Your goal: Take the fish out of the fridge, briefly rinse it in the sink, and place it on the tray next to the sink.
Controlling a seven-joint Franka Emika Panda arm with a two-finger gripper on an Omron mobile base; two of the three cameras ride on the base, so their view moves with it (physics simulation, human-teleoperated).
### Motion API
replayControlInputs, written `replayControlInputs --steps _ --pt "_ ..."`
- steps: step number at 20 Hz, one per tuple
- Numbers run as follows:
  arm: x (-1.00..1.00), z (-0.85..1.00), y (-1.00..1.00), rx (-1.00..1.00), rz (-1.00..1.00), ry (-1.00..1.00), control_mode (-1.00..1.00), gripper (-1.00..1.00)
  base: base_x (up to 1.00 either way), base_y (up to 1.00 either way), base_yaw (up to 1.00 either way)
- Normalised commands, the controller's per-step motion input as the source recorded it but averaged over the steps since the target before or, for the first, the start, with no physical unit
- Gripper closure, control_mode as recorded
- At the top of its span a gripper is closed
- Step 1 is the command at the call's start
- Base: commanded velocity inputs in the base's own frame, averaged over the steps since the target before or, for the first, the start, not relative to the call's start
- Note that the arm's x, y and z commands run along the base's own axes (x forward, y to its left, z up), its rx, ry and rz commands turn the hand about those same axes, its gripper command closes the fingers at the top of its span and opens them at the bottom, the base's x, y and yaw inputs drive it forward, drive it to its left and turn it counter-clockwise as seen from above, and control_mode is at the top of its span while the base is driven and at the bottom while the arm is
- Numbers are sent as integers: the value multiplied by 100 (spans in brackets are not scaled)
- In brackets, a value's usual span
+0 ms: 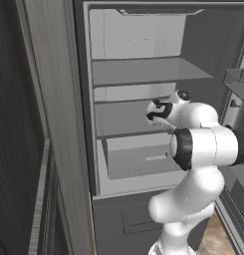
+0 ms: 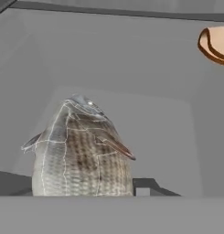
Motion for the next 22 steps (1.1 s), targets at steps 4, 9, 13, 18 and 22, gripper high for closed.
replayControlInputs --steps 4,9,13,18,22 --pt "-100 100 46 0 0 -14 -100 100 0 0 0" --pt "-100 100 27 4 0 -7 -100 100 0 0 0" --pt "-100 100 26 6 -1 0 -100 100 0 0 0" --pt "-100 100 15 4 -2 9 -100 100 0 0 0" --pt "-100 100 15 1 -2 19 -100 100 0 0 0"
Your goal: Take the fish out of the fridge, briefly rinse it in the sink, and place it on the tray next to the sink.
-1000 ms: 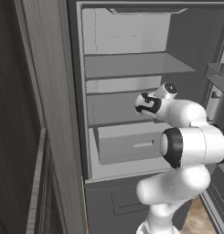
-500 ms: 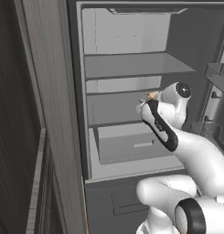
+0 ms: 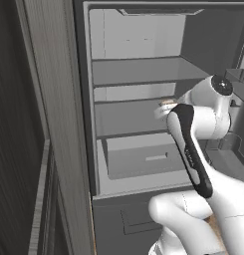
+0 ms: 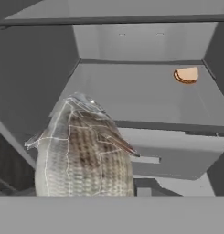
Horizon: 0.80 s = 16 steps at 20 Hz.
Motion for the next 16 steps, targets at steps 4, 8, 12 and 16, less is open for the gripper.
replayControlInputs --steps 4,8,12,16 --pt "-100 83 25 0 -3 20 -100 100 0 0 0" --pt "-100 36 29 0 -1 7 -100 100 0 0 0" --pt "0 0 0 0 0 0 100 100 -100 29 -15" --pt "0 0 0 0 0 0 100 100 -100 38 -63"
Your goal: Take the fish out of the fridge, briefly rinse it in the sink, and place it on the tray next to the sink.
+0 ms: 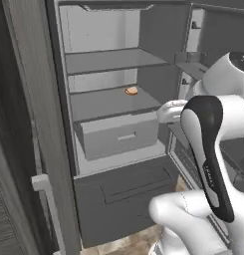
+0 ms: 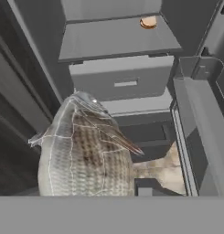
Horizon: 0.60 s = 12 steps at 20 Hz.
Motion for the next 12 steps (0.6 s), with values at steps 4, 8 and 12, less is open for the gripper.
replayControlInputs --steps 4,8,12 --pt "0 0 0 0 0 0 100 100 -93 43 -83" --pt "0 0 0 0 0 0 100 100 -81 41 -88" --pt "0 0 0 0 0 0 100 100 -83 44 -86"
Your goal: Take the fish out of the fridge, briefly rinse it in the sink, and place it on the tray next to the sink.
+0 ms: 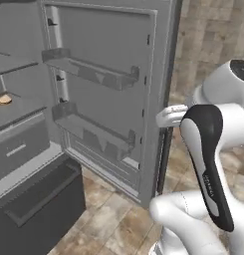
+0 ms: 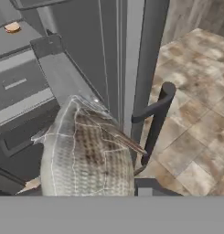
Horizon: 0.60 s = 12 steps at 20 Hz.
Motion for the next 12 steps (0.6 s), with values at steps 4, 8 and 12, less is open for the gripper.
replayControlInputs --steps 4,8,12 --pt "0 0 0 0 0 0 100 100 -75 32 -89" --pt "0 0 0 0 0 0 100 100 -38 16 -99" --pt "0 0 0 0 0 0 100 100 -13 7 -100"
